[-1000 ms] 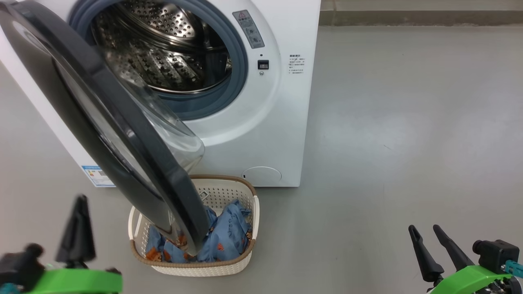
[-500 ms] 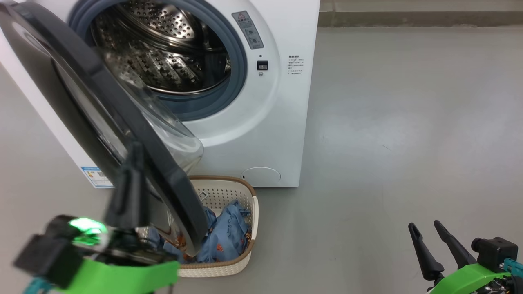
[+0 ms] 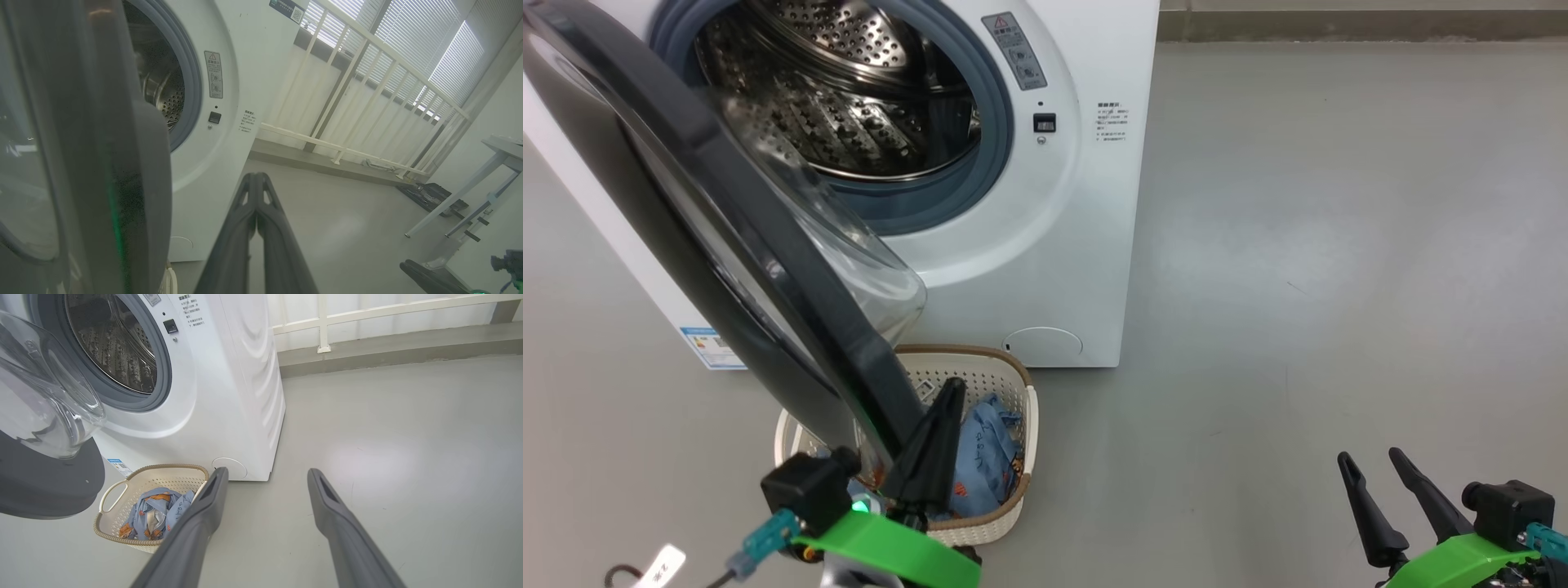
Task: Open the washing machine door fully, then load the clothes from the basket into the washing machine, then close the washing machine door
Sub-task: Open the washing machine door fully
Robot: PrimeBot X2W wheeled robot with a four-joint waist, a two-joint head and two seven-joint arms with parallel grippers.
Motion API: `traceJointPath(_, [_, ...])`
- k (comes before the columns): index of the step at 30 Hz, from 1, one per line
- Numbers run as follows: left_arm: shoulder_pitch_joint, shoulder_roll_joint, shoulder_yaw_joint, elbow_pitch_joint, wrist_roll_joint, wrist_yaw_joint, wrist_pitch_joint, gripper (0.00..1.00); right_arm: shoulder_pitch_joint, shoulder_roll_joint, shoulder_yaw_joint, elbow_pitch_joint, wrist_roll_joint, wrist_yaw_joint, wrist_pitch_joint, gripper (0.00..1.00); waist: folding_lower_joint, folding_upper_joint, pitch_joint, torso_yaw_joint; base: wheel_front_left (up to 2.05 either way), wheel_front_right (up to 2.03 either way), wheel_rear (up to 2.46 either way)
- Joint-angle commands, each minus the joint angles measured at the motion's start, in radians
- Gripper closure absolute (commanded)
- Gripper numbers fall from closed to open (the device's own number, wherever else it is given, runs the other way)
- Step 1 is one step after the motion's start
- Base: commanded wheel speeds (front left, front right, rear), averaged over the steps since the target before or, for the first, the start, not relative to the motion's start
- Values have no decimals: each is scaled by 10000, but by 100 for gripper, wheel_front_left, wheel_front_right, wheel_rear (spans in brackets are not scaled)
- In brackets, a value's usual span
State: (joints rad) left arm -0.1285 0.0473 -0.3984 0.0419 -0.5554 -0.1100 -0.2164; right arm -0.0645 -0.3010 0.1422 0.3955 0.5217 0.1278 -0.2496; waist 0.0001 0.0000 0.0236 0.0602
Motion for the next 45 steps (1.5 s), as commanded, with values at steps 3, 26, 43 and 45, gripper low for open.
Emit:
traceJointPath(3, [-931, 32, 341, 611, -335, 99, -248, 100, -51, -164, 151, -220, -183, 29, -122, 0, -1, 0, 26, 29, 0, 0, 0])
traceJointPath(26, [-1251, 30, 1031, 2100, -582, 123, -452, 100, 23, -200, 155, -288, -354, 29, -122, 0, -1, 0, -36, 374, 0, 0, 0])
traceJointPath(43, [-467, 108, 1078, 1750, -186, 212, -453, 100, 9, -209, 210, -324, -428, 29, -122, 0, -1, 0, -90, 1193, 0, 0, 0])
traceJointPath(45, [-341, 167, 1079, 1653, -168, 262, -443, 100, 14, -203, 203, -328, -430, 29, -122, 0, -1, 0, -100, 1313, 0, 0, 0])
